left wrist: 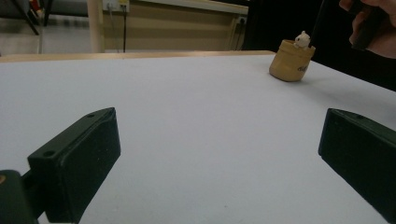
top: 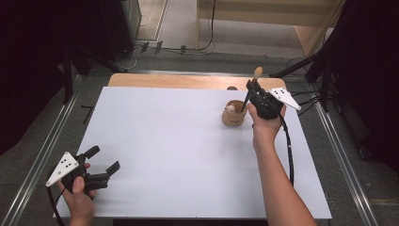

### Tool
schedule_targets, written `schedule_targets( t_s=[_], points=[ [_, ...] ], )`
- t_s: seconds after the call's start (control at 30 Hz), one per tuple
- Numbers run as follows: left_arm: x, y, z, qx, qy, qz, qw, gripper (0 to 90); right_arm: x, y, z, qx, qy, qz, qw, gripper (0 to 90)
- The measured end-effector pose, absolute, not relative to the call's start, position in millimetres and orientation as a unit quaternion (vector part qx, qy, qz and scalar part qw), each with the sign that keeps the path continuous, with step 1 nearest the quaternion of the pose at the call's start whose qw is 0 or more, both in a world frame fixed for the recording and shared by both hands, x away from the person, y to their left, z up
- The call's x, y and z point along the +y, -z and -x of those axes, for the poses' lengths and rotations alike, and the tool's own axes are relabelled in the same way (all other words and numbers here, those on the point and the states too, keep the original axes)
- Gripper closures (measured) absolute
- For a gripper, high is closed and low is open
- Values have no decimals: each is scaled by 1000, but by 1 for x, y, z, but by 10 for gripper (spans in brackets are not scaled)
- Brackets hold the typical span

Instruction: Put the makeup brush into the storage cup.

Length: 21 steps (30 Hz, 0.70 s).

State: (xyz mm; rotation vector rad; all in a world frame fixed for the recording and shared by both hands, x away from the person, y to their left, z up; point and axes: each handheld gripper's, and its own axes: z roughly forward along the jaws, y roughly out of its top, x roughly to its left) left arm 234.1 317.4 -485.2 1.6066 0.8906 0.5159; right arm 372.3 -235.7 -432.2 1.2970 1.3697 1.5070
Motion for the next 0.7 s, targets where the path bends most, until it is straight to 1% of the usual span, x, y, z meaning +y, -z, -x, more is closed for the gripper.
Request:
schedule_targets(
  t_s=[0.7],
  points=[
    [319,478,-231,372,-228,-680,589,0,-230,462,-376,559,-550,-517,343,790]
  ],
)
